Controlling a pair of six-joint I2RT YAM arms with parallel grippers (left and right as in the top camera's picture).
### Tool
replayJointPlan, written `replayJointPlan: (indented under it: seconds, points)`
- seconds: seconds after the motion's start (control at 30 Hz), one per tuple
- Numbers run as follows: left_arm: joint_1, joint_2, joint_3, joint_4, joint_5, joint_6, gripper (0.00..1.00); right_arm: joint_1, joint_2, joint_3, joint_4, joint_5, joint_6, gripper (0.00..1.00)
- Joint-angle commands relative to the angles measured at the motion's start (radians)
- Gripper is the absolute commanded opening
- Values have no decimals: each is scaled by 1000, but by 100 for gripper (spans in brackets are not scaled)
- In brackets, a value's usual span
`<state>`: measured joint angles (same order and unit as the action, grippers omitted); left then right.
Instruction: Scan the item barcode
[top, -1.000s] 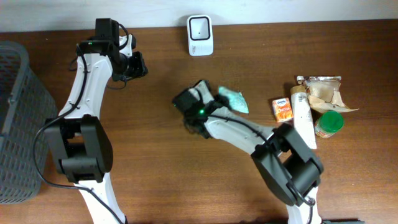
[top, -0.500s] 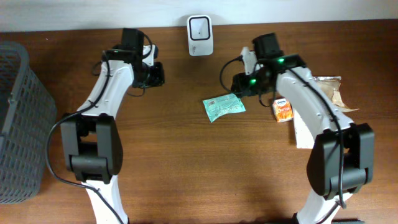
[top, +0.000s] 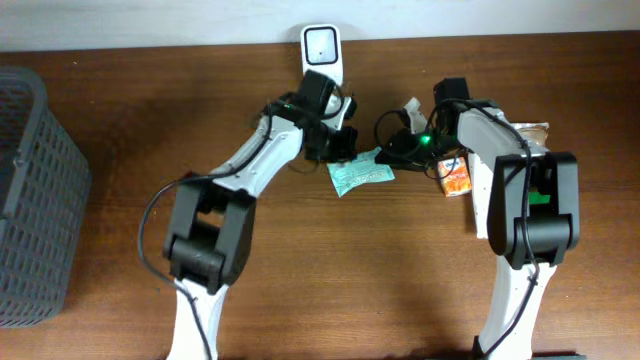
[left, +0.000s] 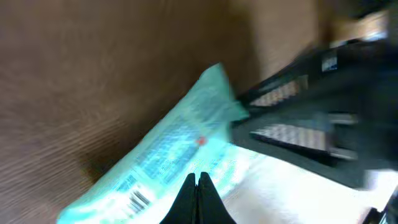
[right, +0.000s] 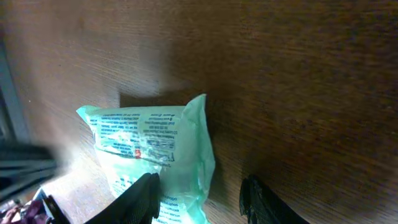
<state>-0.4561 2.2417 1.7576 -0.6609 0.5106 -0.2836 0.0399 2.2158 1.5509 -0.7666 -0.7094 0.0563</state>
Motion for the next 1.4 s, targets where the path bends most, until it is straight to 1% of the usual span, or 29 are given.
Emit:
replayJointPlan:
  seconds: [0.0, 0.03, 0.13, 0.2, 0.27, 0.37, 0.43, 0.47, 0.5, 0.57, 0.6, 0.67, 0.73, 0.77, 0.83, 0.87, 0.9, 0.93, 0.97, 1.0, 1.03, 1.1, 1.17, 1.23, 1.27, 1.3, 1.37]
  points:
    - [-2, 105, -7, -11, 89, -40, 0, 14, 18, -12, -1, -21, 1, 42]
    - [-1, 123, -7, -18, 89, -60, 0, 14, 18, -13, -1, -20, 2, 42]
    - [-1, 131, -7, -14, 89, -64, 0, 14, 18, -45, 11, -21, 5, 41]
    - [-1, 131, -7, -12, 89, -64, 0, 20, 18, -95, 65, -46, 5, 41]
    - [-1, 131, -7, -12, 89, -64, 0, 26, 18, -137, 122, -106, 5, 36]
    - [-1, 131, -7, -12, 89, -64, 0, 26, 18, -148, 140, -152, 3, 27]
    - [-1, 131, -7, -5, 89, -64, 0, 26, 18, -148, 140, -193, -21, 17]
    - [-1, 131, -6, 6, 89, -64, 0, 26, 18, -147, 140, -258, -69, 10]
    - [1, 131, -5, 16, 89, -64, 0, 25, 18, -147, 141, -269, -78, 5]
    - [19, 122, 14, 13, 90, -56, 0, 22, 18, -144, 145, -272, -78, 4]
    - [47, 95, 32, 9, 104, -19, 0, 17, 12, -140, 143, -280, -78, 4]
    - [101, 25, 69, -14, 103, 35, 0, 8, -36, -138, 144, -278, -78, 4]
    - [192, -79, 80, -10, 103, 47, 0, -12, -121, -138, 143, -284, -50, 4]
    - [219, -100, 80, -10, 103, 47, 1, -23, -153, -138, 143, -299, -31, 4]
    - [332, -139, 80, -19, 103, 46, 11, -71, -244, -138, 128, -411, 11, 4]
    - [381, -138, 79, -36, 103, 46, 27, -95, -283, -138, 124, -414, 70, 4]
    - [409, -136, 79, -48, 95, 46, 36, -112, -310, -138, 126, -413, 109, 4]
    - [438, -136, 79, -56, 92, 47, 53, -132, -341, -138, 129, -413, 154, 4]
    - [460, -136, 79, -59, 92, 46, 73, -149, -372, -138, 137, -414, 202, 4]
    - [477, -136, 79, -62, 92, 47, 98, -166, -404, -138, 151, -414, 244, 4]
    - [485, -136, 79, -71, 92, 46, 99, -173, -426, -138, 164, -417, 261, 4]
    - [496, -136, 79, -77, 92, 46, 99, -176, -546, -138, 235, -397, 338, 4]
    - [496, -136, 79, -77, 91, 46, 99, -160, -591, -138, 258, -293, 351, 4]
    - [496, -136, 79, -77, 88, 46, 99, -85, -612, -138, 300, -57, 353, 4]
    - [496, -136, 79, -77, 88, 46, 99, -31, -608, -138, 341, 101, 348, 4]
    - [496, -136, 79, -77, 88, 46, 99, 35, -602, -138, 399, 301, 337, 4]
    - [496, -136, 79, -77, 88, 46, 99, 167, -572, -138, 549, 609, 193, 4]
